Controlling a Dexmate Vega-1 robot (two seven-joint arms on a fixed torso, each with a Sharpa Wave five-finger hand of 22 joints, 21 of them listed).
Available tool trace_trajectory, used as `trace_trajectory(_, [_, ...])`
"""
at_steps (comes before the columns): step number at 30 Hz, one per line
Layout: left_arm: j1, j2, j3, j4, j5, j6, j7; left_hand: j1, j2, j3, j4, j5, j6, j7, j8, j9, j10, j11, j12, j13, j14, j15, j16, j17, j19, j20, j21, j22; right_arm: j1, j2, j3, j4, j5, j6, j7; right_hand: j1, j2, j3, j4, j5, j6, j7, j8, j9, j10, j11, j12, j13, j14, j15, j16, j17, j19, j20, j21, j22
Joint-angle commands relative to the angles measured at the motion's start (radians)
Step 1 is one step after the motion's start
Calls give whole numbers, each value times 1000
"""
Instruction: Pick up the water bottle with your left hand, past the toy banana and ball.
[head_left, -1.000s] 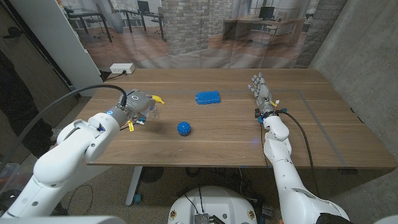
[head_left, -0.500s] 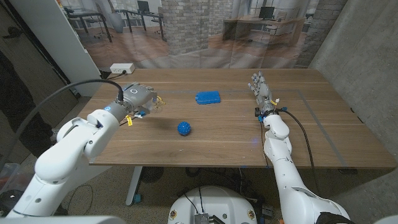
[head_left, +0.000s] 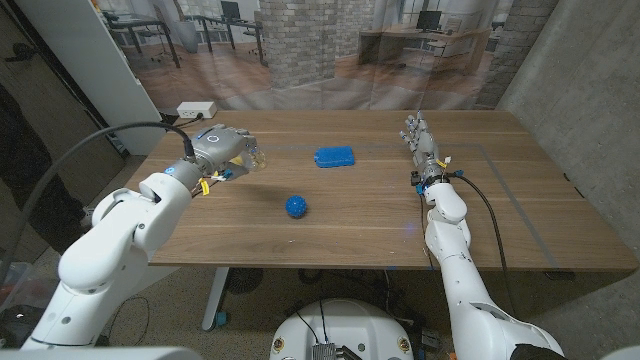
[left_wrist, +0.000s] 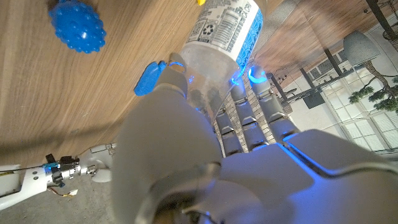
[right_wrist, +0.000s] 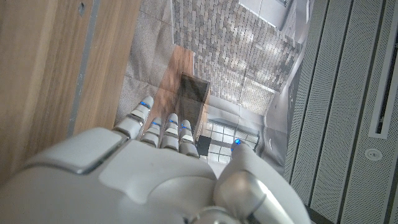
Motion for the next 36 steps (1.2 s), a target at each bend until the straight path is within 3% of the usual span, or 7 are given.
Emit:
trace_trajectory(1, [-9, -62, -46, 1, -119, -26, 28, 119, 132, 33, 21, 11, 27, 13, 33, 4, 0, 7, 7, 6, 48, -99, -4, 98, -5, 0, 14, -1, -25, 2, -5, -41, 6, -9, 2, -3, 0, -1, 2, 9, 6, 0, 3, 4, 8, -3, 6, 4, 3, -2, 4, 4, 7, -5, 4, 2])
trace_trajectory(21, [-45, -137, -108, 41, -267, -97, 35, 101, 129, 48, 27, 19, 20, 19, 37, -3, -6, 17, 7, 8, 47, -89, -17, 117, -21, 3, 39, -18, -47, 9, -30, -78, -1, -2, -11, -4, -1, -2, 2, 9, 10, -1, 4, 4, 8, -3, 5, 4, 4, -3, 4, 4, 8, -5, 4, 2])
trace_trajectory(36, [-96, -141, -131, 109, -350, -157, 24, 87, 127, 56, 30, 23, 20, 23, 39, -8, -9, 19, 7, 11, 46, -88, -24, 129, -31, 2, 55, -32, -67, 11, -49, -108, -32, -14, -43, -4, -2, -2, 1, 9, 14, -2, 4, 4, 9, -2, 5, 4, 5, -3, 4, 4, 8, -5, 4, 2])
